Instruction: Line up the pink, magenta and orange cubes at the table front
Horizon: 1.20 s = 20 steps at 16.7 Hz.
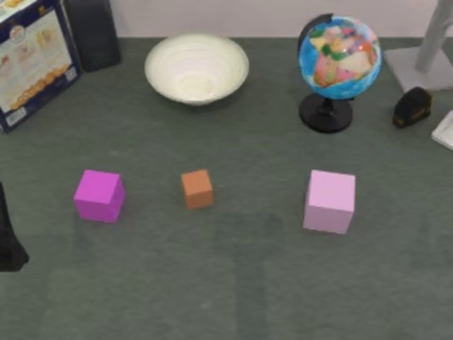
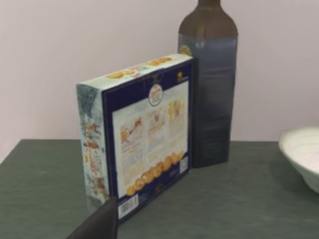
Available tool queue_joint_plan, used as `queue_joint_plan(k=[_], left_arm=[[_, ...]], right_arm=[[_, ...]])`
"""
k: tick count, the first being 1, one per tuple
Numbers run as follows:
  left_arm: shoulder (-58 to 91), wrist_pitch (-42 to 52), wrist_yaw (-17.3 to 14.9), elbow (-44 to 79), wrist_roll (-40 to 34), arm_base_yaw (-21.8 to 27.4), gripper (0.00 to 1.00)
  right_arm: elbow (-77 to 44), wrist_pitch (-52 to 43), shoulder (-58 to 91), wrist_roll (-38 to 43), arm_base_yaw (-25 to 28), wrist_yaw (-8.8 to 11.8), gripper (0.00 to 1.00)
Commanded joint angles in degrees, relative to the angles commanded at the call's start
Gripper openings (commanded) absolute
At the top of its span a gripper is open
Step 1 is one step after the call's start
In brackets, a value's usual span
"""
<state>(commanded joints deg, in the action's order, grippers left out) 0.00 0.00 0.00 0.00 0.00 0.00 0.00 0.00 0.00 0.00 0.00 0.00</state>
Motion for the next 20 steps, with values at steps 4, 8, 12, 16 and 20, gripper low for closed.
queue_joint_plan(k=[4, 8, 12, 16, 20], left_arm=[[1.7, 1.5, -0.6, 1.62, 1.02, 0.7, 1.0], [12.26, 10.05, -3.53, 11.12, 6.75, 4.28, 1.0], [32.79, 23.69, -6.92, 27.21, 15.71, 9.61, 1.0], [60.67, 38.94, -9.1, 46.53, 25.43, 15.58, 1.0], [87.33, 52.49, -9.36, 66.12, 33.9, 21.17, 1.0]], right_arm=[[0.0, 0.0, 0.0, 0.0, 0.0, 0.0, 1.0], [0.0, 0.0, 0.0, 0.0, 0.0, 0.0, 1.0], [0.0, 0.0, 0.0, 0.0, 0.0, 0.0, 1.0], [0.0, 0.0, 0.0, 0.0, 0.0, 0.0, 1.0], [0.0, 0.0, 0.0, 0.0, 0.0, 0.0, 1.0]])
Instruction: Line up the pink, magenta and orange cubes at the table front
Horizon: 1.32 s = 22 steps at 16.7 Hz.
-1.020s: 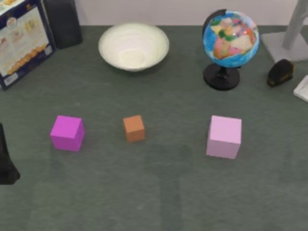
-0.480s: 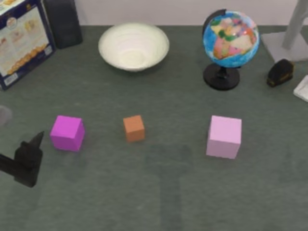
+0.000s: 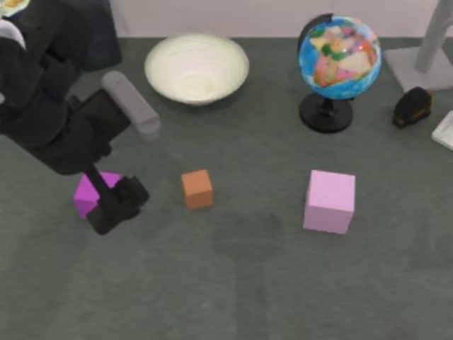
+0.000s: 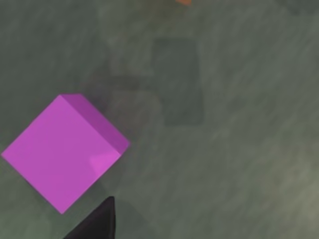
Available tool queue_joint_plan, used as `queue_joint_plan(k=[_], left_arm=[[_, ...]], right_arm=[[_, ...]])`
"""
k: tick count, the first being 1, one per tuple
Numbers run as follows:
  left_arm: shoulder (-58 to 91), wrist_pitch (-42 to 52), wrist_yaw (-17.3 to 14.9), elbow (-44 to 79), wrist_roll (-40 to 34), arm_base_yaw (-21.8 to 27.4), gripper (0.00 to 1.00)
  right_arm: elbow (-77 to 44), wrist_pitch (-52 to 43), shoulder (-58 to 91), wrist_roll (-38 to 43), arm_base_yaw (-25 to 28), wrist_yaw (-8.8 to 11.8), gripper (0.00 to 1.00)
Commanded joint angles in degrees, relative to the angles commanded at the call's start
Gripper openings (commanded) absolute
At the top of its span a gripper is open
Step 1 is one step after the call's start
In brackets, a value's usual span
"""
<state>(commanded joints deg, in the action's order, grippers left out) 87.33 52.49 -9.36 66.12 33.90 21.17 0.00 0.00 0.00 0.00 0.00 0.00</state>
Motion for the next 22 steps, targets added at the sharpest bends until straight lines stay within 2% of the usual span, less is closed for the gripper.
queue_joint_plan(k=[5, 11, 15, 22], left_arm=[[24.15, 11.11, 2.42, 21.75, 7.13, 5.11, 1.0], [41.56, 15.56, 7.46, 40.25, 10.7, 8.18, 1.0], [45.17, 15.86, 9.12, 44.73, 11.14, 8.74, 1.0], [45.34, 14.85, 9.1, 43.8, 11.2, 8.53, 1.0]], right_arm=[[0.0, 0.0, 0.0, 0.0, 0.0, 0.0, 1.0], [0.0, 0.0, 0.0, 0.0, 0.0, 0.0, 1.0], [0.0, 0.0, 0.0, 0.0, 0.0, 0.0, 1.0], [0.0, 0.0, 0.0, 0.0, 0.0, 0.0, 1.0]])
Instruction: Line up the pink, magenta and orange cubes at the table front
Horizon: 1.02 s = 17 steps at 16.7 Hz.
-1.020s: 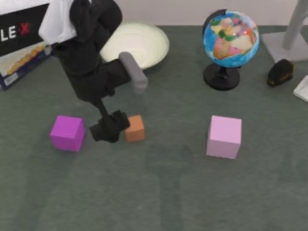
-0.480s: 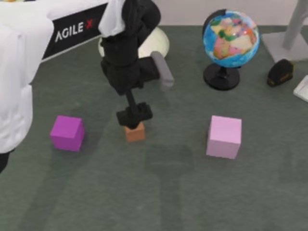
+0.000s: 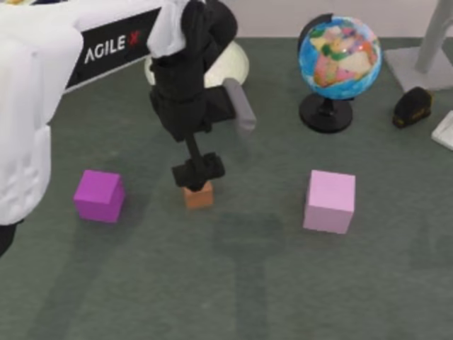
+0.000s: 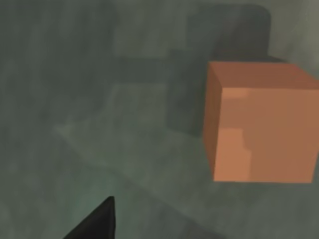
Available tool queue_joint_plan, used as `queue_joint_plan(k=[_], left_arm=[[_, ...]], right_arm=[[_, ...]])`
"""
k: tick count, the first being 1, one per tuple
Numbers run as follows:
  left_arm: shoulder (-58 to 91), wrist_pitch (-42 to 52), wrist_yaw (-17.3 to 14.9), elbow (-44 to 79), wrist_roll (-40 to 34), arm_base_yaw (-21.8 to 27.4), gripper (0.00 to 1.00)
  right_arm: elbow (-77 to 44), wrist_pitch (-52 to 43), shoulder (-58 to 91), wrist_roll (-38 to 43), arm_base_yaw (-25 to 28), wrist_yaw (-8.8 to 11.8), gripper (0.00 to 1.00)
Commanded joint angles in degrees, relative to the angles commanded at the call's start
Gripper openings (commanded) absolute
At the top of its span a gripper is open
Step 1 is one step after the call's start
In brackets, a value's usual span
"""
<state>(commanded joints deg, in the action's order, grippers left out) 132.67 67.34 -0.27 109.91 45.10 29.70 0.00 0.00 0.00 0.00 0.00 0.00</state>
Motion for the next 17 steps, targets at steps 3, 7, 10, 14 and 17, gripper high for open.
queue_joint_plan(k=[3, 7, 10, 14, 17], left_arm=[[2.17, -5.83, 0.0, -3.47, 0.05, 0.08, 1.0], [5.51, -14.46, -0.04, -8.58, 0.05, 0.12, 1.0], [6.07, -15.41, -0.04, -9.24, 0.08, 0.14, 1.0], [6.07, -15.41, -0.04, -9.24, 0.08, 0.14, 0.85], [6.07, -15.41, -0.04, -9.24, 0.08, 0.14, 0.62]], right_arm=[[0.0, 0.0, 0.0, 0.0, 0.0, 0.0, 1.0], [0.0, 0.0, 0.0, 0.0, 0.0, 0.0, 1.0], [0.0, 0.0, 0.0, 0.0, 0.0, 0.0, 1.0], [0.0, 0.0, 0.0, 0.0, 0.0, 0.0, 1.0], [0.0, 0.0, 0.0, 0.0, 0.0, 0.0, 1.0]])
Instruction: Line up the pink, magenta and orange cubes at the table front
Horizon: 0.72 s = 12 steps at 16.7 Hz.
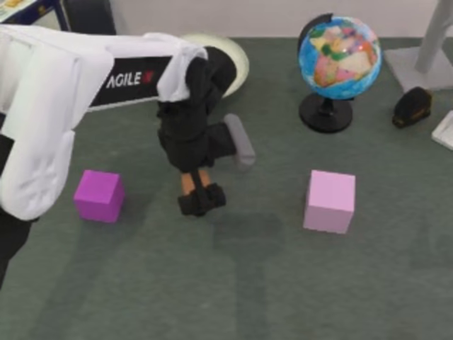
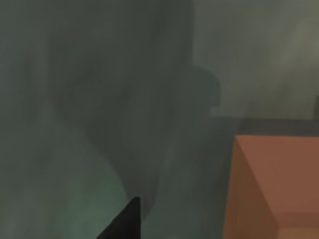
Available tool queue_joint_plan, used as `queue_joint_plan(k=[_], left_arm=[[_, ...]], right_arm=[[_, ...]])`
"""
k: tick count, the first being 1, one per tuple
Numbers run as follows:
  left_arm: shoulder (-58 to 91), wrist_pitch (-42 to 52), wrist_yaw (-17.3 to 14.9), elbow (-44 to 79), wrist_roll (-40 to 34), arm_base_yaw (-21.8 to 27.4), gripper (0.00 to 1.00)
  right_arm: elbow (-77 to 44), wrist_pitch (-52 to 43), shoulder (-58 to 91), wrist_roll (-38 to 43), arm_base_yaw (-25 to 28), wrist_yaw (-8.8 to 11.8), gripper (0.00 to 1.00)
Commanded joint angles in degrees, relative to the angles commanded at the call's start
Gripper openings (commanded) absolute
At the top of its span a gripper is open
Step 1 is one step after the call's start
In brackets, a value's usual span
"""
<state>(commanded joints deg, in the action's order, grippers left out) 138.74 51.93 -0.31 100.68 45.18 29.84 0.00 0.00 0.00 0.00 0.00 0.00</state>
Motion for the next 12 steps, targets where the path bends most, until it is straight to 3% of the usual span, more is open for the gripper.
queue_joint_plan(k=[8, 12], left_arm=[[0.0, 0.0, 0.0, 0.0, 0.0, 0.0, 0.02], [0.0, 0.0, 0.0, 0.0, 0.0, 0.0, 0.0]], right_arm=[[0.0, 0.0, 0.0, 0.0, 0.0, 0.0, 1.0], [0.0, 0.0, 0.0, 0.0, 0.0, 0.0, 1.0]])
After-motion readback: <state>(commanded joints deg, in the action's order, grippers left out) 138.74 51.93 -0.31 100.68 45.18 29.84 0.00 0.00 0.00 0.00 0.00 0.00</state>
